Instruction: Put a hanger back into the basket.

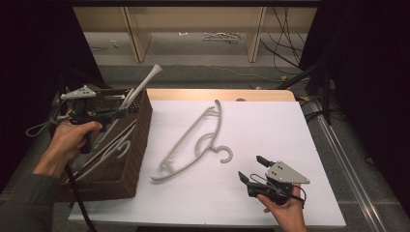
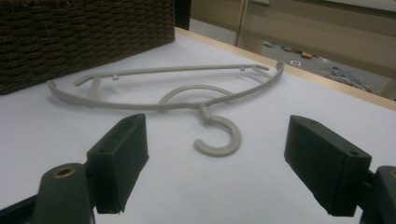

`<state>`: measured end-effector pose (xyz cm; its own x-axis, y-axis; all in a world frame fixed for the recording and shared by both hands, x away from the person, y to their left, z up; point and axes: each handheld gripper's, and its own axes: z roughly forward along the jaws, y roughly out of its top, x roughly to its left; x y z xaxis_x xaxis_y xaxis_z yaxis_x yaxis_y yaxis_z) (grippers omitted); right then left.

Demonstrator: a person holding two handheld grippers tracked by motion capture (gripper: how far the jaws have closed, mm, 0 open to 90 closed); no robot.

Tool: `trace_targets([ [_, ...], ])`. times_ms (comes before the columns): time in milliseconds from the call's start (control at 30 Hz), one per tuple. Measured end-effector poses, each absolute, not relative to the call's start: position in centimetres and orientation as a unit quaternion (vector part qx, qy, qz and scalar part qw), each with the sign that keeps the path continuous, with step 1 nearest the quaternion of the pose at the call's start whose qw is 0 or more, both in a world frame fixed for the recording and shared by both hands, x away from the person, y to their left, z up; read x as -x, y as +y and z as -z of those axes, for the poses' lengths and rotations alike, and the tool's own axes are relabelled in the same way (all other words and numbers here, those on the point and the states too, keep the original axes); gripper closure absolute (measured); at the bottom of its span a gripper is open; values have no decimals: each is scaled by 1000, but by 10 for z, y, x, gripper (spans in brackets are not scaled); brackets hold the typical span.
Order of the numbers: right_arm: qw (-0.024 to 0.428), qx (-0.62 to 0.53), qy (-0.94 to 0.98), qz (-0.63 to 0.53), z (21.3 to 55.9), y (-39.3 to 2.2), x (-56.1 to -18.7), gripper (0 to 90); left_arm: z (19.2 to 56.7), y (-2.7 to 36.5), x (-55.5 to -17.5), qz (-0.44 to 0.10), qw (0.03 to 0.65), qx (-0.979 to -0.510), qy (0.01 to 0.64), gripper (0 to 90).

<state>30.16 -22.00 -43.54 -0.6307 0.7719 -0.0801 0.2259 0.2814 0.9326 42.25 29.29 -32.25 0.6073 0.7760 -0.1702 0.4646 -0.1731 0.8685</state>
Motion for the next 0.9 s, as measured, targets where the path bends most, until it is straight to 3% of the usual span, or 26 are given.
trace_targets([
  [900, 271, -333, 757, -493, 437, -218, -302, 226, 362, 353, -402, -173, 459, -765, 418, 808],
])
